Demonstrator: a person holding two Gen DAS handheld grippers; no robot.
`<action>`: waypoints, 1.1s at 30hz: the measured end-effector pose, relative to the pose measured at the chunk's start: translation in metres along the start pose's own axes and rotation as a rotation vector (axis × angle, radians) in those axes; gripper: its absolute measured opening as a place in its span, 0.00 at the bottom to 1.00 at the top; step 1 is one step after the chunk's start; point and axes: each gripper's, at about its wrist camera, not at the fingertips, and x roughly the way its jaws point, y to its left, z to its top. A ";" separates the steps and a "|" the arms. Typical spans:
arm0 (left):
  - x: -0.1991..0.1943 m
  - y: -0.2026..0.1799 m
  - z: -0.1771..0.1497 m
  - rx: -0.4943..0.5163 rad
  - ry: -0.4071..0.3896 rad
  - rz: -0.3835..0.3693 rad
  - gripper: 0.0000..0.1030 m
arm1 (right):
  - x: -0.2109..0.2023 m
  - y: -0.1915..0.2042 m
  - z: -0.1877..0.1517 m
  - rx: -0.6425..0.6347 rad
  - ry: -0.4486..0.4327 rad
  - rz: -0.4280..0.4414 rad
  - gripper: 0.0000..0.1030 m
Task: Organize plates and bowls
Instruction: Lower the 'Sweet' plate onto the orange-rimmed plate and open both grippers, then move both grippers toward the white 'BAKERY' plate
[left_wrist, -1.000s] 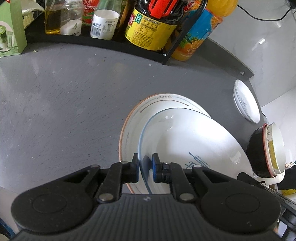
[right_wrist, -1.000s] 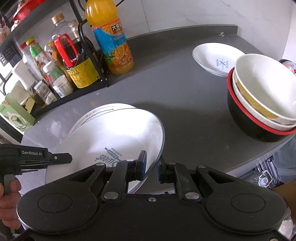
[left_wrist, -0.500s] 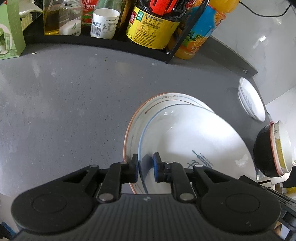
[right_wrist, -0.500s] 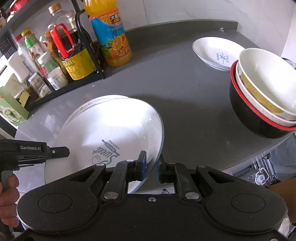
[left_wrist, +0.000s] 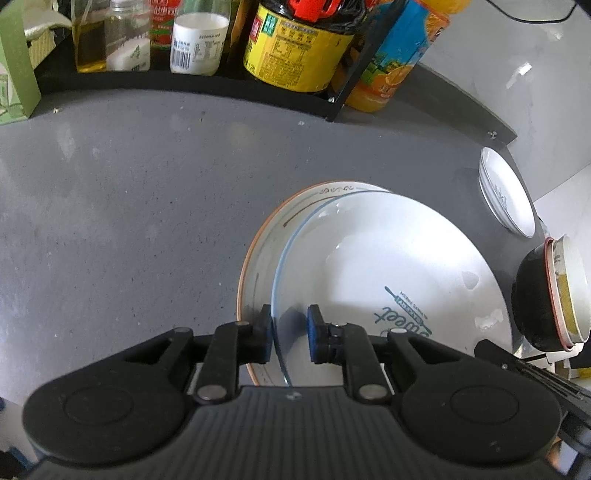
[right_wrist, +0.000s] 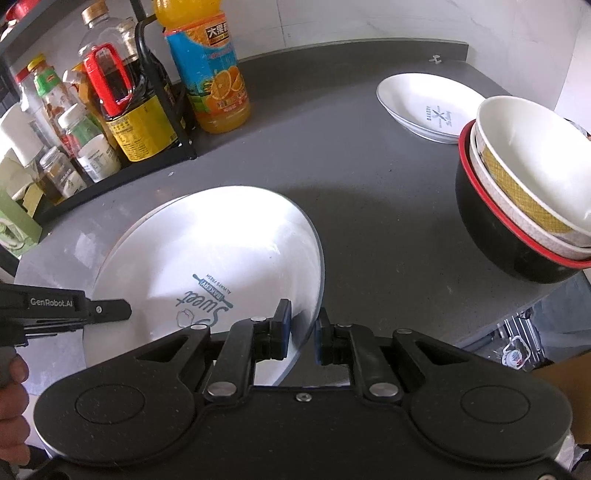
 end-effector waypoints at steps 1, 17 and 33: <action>0.000 0.001 0.002 -0.011 0.017 0.000 0.16 | 0.001 0.000 0.001 0.004 0.003 0.001 0.12; -0.031 0.006 0.011 0.006 -0.032 0.042 0.28 | 0.010 -0.003 -0.001 0.013 0.009 0.002 0.14; -0.025 0.015 0.003 0.004 -0.023 0.074 0.28 | 0.015 0.002 0.003 -0.028 0.032 0.006 0.20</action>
